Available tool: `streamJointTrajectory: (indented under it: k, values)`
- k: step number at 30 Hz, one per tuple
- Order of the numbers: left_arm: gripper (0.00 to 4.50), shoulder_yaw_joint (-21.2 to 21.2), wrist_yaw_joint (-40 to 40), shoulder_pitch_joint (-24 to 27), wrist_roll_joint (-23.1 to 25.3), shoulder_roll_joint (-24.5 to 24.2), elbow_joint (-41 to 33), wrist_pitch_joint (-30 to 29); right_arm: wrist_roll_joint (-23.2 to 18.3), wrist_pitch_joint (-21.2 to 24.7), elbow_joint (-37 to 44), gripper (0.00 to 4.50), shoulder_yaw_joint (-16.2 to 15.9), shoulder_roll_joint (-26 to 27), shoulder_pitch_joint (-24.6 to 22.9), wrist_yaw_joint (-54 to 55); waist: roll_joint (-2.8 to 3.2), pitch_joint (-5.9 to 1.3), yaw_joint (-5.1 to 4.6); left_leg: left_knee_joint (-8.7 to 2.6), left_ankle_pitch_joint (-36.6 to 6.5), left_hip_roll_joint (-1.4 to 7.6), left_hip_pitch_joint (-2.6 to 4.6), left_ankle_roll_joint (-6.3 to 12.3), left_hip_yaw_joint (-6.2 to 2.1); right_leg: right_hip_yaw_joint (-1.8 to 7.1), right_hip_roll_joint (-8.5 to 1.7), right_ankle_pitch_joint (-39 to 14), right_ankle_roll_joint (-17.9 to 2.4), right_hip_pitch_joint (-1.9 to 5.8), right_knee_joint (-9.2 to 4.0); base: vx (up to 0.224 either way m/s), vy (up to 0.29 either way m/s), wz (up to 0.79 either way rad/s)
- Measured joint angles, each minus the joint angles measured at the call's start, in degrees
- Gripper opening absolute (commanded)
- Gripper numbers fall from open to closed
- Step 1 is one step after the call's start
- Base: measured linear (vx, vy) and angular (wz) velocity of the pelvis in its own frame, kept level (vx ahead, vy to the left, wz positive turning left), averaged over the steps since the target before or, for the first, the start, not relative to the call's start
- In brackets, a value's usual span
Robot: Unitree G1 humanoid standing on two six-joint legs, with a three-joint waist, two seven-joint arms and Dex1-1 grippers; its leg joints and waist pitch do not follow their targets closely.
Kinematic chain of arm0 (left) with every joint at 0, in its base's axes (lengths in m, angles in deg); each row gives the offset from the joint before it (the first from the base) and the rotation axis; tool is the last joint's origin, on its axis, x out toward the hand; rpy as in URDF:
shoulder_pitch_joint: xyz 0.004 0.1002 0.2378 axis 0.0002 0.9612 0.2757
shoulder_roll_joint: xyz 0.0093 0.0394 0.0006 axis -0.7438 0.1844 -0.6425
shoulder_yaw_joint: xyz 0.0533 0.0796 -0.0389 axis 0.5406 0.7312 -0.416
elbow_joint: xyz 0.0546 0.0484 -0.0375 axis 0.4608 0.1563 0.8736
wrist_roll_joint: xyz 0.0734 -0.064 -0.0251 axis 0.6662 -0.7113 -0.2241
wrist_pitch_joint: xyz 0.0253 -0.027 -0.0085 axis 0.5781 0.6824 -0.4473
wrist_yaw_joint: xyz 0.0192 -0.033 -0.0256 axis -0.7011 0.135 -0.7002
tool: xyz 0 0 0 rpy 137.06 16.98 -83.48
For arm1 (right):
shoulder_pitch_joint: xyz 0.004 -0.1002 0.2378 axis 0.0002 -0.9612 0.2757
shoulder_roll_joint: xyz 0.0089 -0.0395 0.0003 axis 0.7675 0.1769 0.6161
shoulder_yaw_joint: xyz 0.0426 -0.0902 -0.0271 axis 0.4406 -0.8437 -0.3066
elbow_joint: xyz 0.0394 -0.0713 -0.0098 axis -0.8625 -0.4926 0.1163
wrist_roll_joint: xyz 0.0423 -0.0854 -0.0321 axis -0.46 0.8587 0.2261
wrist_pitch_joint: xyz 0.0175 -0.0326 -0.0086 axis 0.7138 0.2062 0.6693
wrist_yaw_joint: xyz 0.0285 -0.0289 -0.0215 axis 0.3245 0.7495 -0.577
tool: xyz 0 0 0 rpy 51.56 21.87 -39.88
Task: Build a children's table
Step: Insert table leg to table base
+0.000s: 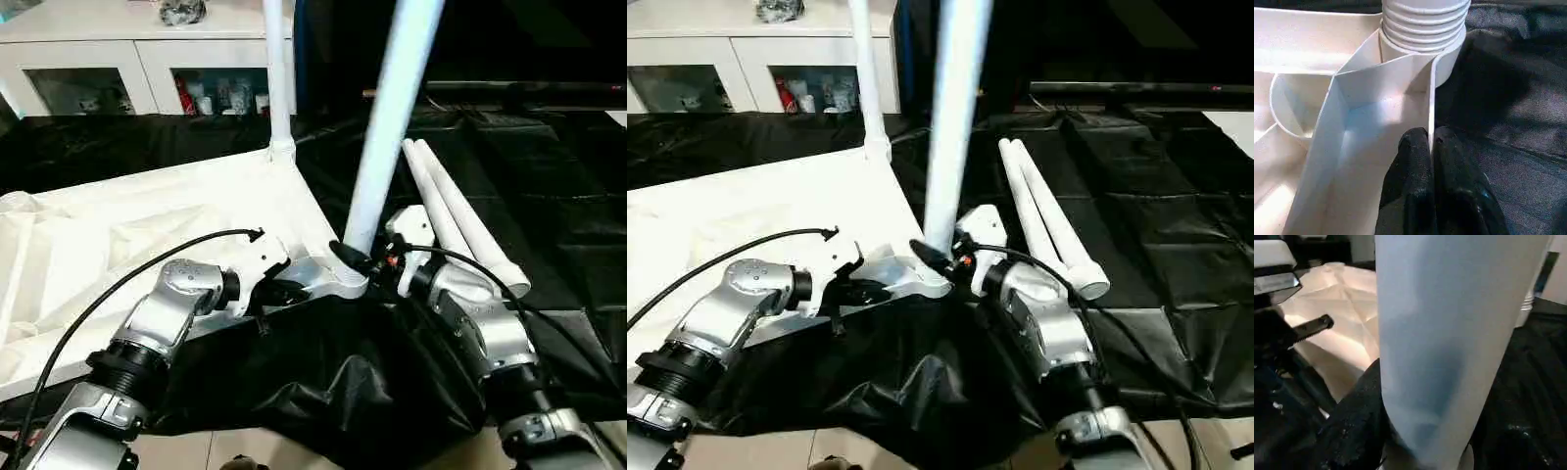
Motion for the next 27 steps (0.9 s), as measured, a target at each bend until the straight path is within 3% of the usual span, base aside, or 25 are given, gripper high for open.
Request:
streamJointTrajectory:
  k: [15,27]
  values:
    - [0.0,1.2,-6.7,-0.1,0.1,-4.0,1.2,3.0,-2.5,-2.7,-7.9,1.89,0.2,-0.3,3.5,-11.1,-1.38,-0.72,-0.34,-0.07,0.0,0.01,0.14,0.0,0.0,0.01,0.01,0.0,0.0,0.08,-0.04,0.0,0.0,0.0]
    - [0.0,1.1,-5.5,-1.1,0.2,-3.1,2.1,2.2,-2.4,-6.0,-13.3,1.89,1.4,0.7,5.9,-11.9,-1.57,-0.64,-0.22,-0.14,0.0,0.01,0.15,-0.01,0.0,-0.01,0.01,0.0,0.0,0.07,-0.1,0.0,0.0,0.0]
